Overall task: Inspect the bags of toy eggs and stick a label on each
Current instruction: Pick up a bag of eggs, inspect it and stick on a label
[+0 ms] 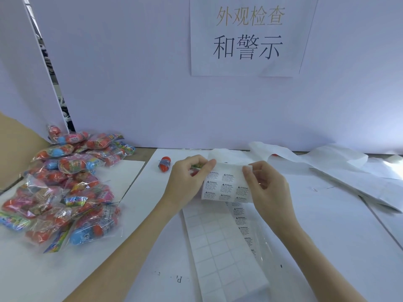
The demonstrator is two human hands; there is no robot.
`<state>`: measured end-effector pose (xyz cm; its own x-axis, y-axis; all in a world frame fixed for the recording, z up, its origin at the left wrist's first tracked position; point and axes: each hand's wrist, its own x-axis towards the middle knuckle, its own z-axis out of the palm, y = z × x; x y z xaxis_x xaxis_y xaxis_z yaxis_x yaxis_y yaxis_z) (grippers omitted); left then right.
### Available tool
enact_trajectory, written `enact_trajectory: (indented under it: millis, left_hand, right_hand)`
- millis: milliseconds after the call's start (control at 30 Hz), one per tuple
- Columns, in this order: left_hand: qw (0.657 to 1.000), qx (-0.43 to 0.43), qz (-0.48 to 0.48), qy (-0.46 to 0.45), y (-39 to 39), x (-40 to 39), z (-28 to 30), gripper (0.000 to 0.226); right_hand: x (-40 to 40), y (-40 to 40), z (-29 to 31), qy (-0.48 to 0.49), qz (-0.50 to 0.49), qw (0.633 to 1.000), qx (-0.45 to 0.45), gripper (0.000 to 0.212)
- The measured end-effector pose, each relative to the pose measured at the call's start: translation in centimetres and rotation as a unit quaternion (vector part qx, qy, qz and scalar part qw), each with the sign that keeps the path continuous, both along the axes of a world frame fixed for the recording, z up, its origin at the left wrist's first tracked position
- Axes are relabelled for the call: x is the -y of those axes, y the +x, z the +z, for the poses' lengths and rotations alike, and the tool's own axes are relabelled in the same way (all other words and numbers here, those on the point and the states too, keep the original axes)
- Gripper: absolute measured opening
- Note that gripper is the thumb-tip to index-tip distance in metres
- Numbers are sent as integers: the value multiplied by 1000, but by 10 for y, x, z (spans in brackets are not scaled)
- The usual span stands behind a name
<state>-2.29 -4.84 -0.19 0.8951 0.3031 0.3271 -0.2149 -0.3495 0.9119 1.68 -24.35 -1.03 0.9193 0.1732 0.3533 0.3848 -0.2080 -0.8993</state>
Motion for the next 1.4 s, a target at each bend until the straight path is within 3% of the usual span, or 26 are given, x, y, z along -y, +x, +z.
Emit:
enact_trajectory:
  millis: [133, 233, 533, 667, 800, 933, 1033, 1167, 1400]
  left_hand:
    - [997, -24, -11, -74, -1, 5, -1, 52]
    - [997, -21, 5, -75, 0, 12, -6, 57]
    - [997, -18, -78, 16, -2, 17, -15, 26]
    - [998, -32, -50, -16, 2, 14, -19, 7]
    - [997, -37, -48, -52, 4, 9, -19, 16]
    - [996, -36, -43, -68, 6, 9, -20, 36]
    - [996, -32, -44, -77, 7, 7, -20, 44]
    - [995, -31, -49, -86, 5, 7, -18, 52]
    - [995, -51, -18, -81, 6, 11, -14, 79]
  right_hand:
    - [0, -1, 3, 137, 49, 985, -96, 16]
    - [1, -2, 3, 211, 86, 960, -165, 17]
    - [1, 6, -8, 65, -22, 994, -91, 20]
    - [-3, 5, -11, 40, -18, 996, -83, 22]
    - [-7, 3, -9, 95, 11, 988, -123, 28]
    - [-4, 2, -5, 109, 54, 989, -81, 30]
    - [-5, -2, -5, 83, 76, 993, -33, 12]
    - [-8, -1, -10, 42, 80, 996, -8, 25]
    - [-9, -1, -12, 33, 47, 998, 34, 15]
